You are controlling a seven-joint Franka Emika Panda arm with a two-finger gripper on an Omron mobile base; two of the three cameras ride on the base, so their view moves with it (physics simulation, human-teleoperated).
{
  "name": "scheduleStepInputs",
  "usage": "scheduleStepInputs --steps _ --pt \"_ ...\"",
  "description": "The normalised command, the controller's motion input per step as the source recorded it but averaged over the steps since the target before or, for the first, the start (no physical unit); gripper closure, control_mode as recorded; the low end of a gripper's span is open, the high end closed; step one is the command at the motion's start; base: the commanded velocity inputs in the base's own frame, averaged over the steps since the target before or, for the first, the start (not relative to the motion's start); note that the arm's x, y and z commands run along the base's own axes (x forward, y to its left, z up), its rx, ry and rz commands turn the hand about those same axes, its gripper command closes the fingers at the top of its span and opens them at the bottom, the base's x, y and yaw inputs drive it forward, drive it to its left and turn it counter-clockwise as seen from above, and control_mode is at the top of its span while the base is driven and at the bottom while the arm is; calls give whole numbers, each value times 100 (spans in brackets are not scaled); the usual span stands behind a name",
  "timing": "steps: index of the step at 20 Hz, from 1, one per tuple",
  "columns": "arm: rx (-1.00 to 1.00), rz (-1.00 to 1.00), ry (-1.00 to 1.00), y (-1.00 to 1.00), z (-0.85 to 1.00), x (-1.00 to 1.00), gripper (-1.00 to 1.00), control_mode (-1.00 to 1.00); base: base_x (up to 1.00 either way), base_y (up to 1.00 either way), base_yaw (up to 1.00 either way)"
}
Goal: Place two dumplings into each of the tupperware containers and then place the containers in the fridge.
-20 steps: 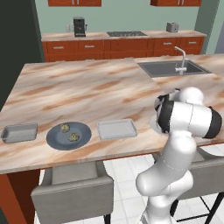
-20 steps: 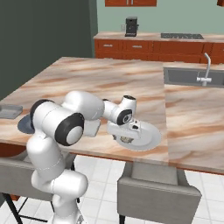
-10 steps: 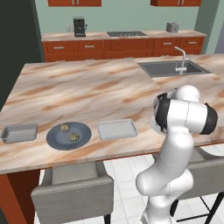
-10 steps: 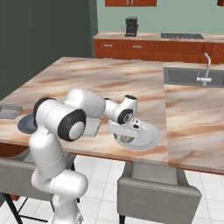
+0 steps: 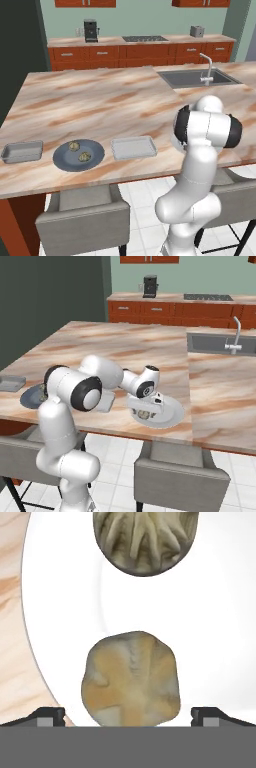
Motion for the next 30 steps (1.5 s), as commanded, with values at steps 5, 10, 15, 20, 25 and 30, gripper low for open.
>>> scheduleStepInputs --steps 5,10,15,20,25,30 --pt "0 0 0 -10 -11 20 -100 -100 0 0 0" --pt "0 0 0 0 -11 0 -100 -100 0 0 0" --pt "0 0 0 0 -19 0 100 -100 0 0 0" --pt "0 1 1 0 8 0 100 -100 0 0 0" --pt "0 3 5 41 47 -10 100 -100 0 0 0" --pt "0 3 6 98 33 -32 100 -100 0 0 0"
